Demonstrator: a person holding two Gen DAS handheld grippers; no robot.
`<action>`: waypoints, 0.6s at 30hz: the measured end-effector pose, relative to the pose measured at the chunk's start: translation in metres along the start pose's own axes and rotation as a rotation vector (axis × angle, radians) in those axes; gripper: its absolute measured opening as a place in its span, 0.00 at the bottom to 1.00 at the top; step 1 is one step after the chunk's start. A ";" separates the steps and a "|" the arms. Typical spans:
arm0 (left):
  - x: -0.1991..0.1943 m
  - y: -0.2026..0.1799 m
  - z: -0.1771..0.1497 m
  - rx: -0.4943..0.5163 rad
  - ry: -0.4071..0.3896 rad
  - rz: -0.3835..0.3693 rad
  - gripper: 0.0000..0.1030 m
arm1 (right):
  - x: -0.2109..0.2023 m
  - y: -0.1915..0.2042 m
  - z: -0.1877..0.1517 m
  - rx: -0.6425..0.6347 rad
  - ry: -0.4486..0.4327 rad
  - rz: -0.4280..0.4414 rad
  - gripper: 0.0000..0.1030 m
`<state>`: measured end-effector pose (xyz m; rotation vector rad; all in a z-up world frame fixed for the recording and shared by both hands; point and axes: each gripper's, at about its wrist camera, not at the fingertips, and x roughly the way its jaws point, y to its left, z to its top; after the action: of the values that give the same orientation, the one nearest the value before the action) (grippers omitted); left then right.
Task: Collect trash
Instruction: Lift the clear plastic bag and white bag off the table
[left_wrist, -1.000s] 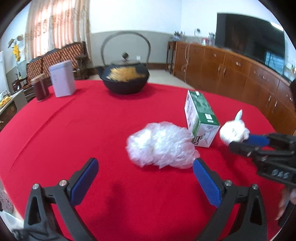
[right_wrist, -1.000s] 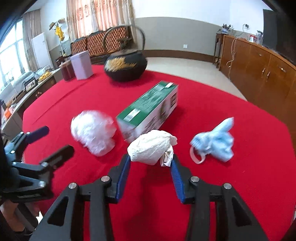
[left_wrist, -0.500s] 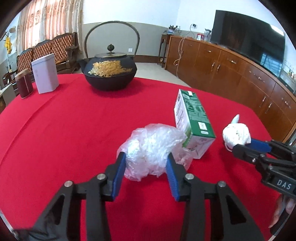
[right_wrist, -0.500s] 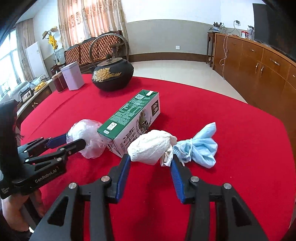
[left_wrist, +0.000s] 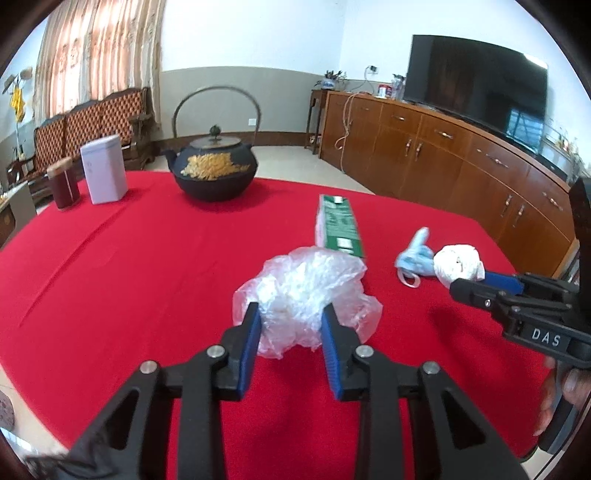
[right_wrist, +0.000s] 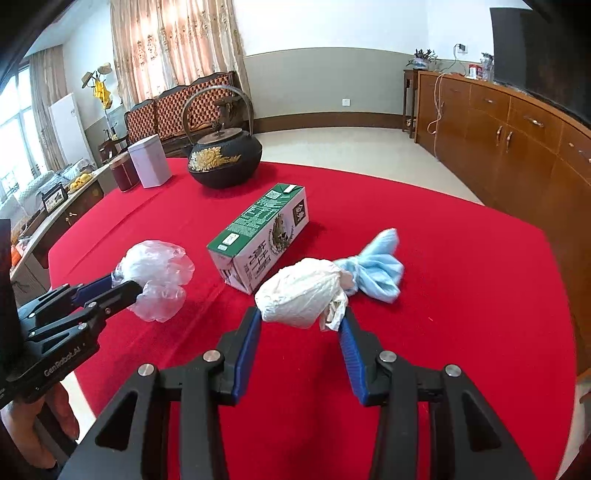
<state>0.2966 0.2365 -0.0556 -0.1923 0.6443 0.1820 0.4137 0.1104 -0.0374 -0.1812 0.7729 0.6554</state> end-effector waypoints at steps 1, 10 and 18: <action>-0.006 -0.004 -0.001 0.004 -0.006 -0.003 0.32 | -0.010 -0.001 -0.005 0.001 -0.005 -0.008 0.44; -0.053 -0.048 -0.019 0.058 -0.034 -0.073 0.32 | -0.091 -0.023 -0.051 0.043 -0.044 -0.082 0.44; -0.087 -0.099 -0.033 0.109 -0.048 -0.146 0.32 | -0.157 -0.055 -0.089 0.106 -0.084 -0.150 0.44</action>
<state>0.2313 0.1236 -0.0164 -0.1293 0.5882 0.0111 0.3116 -0.0424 0.0045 -0.1133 0.7037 0.4758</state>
